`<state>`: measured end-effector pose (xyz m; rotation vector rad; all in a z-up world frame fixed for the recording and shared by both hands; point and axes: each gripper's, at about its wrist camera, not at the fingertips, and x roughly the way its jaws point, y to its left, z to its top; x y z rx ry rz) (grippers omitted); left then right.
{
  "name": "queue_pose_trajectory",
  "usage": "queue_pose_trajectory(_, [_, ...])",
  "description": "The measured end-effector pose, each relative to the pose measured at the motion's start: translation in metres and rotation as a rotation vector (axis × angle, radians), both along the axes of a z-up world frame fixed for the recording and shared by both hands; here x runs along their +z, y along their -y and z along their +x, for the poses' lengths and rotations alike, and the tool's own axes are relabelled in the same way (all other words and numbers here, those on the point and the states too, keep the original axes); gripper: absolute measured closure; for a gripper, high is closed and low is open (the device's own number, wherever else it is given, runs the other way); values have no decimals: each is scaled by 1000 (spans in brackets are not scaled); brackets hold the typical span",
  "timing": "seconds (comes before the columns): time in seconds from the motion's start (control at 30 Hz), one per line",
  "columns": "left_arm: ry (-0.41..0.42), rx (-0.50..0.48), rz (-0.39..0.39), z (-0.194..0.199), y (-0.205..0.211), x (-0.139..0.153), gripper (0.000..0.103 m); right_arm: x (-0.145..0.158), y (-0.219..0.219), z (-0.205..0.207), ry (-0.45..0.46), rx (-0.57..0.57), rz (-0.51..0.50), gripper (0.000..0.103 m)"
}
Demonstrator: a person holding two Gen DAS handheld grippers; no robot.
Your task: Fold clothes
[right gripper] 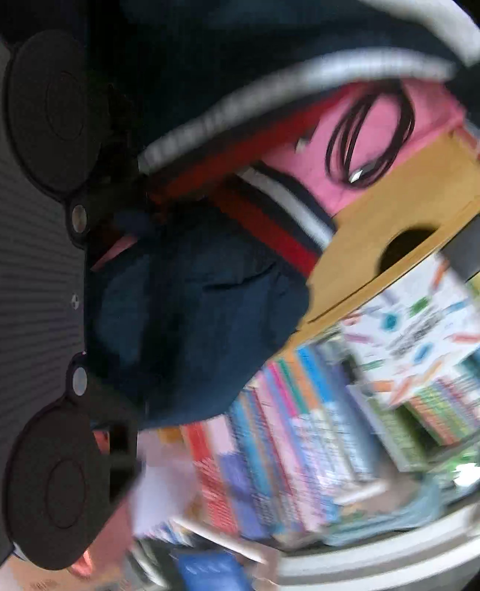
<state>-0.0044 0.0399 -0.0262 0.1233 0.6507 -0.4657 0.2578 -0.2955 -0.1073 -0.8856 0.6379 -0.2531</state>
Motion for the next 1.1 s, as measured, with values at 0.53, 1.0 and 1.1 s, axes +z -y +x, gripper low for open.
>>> queue_pose_trajectory(0.53, [5,-4,14,0,0,-1,42,134,251,-182,483,-474,885,88])
queue_pose_trajectory(1.0, [11,46,22,-5,0,-3,32,136,97,-227,127,47,969,29])
queue_pose_trajectory(1.1, [20,62,14,-9,-2,-4,31,131,18,-228,-8,259,1035,29])
